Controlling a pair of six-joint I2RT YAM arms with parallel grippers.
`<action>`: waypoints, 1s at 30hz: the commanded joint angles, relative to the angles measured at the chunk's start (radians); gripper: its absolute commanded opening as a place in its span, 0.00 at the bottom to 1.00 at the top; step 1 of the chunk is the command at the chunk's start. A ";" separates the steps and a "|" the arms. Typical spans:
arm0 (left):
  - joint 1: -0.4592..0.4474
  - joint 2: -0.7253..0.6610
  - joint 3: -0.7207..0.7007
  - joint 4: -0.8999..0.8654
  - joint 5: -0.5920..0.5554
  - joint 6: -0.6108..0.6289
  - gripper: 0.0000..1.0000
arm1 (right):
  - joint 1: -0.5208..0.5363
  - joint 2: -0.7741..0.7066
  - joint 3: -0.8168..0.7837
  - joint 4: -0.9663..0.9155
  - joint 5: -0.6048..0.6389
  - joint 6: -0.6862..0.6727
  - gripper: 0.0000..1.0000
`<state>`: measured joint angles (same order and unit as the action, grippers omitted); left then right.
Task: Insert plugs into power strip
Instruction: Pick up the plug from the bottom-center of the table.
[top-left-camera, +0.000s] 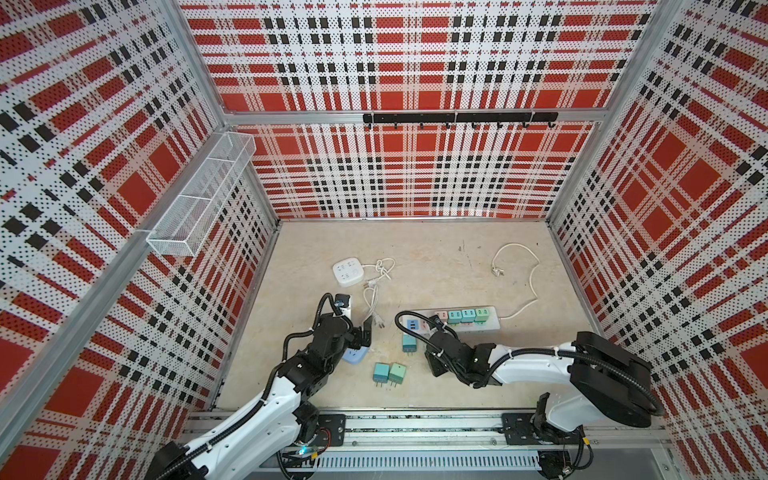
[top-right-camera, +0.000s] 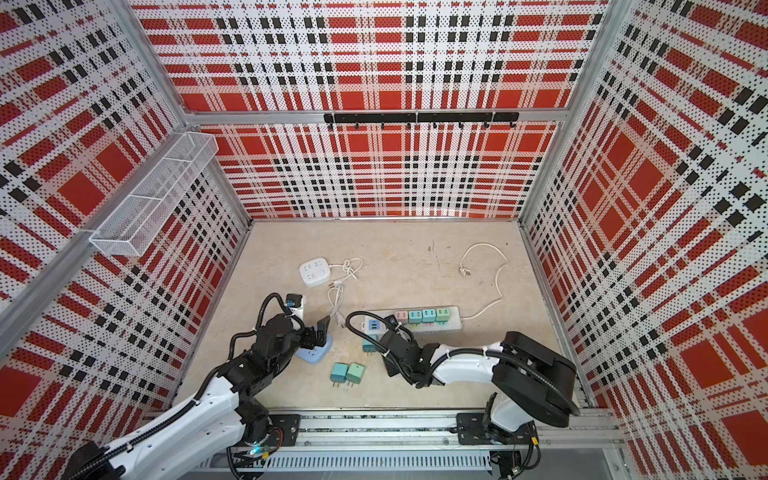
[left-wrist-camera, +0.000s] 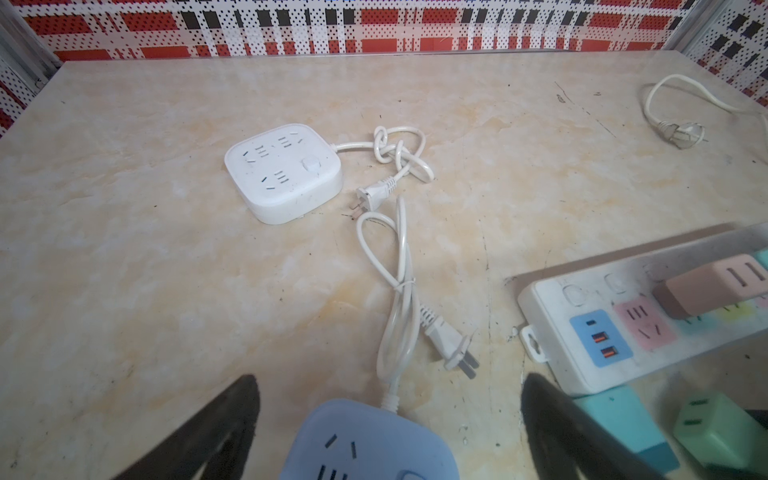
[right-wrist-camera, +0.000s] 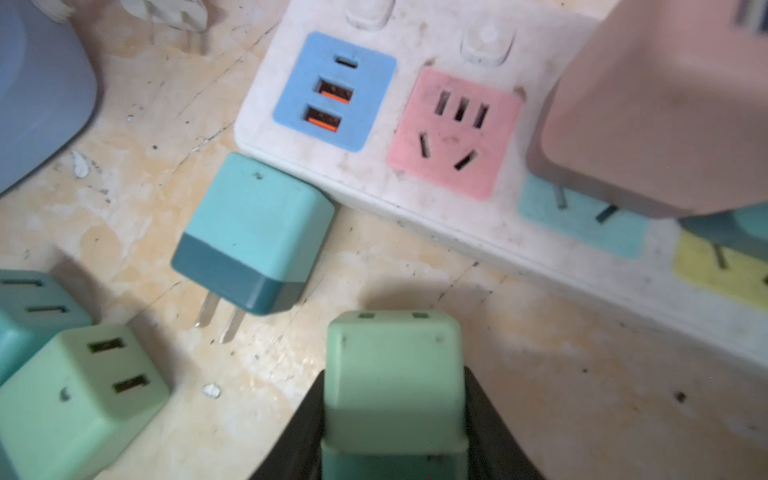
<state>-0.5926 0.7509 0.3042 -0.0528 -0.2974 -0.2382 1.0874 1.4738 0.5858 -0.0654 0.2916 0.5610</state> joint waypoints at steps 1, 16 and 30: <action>-0.009 -0.005 0.021 0.002 -0.017 -0.016 0.99 | 0.002 -0.091 -0.017 0.043 0.018 -0.041 0.23; -0.007 0.023 0.062 -0.023 -0.075 -0.049 0.99 | 0.003 -0.285 -0.079 0.311 0.075 -0.316 0.08; -0.161 -0.014 0.246 -0.166 0.018 -0.080 0.98 | 0.002 -0.518 -0.231 0.594 0.053 -0.583 0.01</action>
<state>-0.7082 0.7639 0.5110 -0.1791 -0.3180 -0.2729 1.0878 0.9985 0.3824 0.3840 0.3458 0.0734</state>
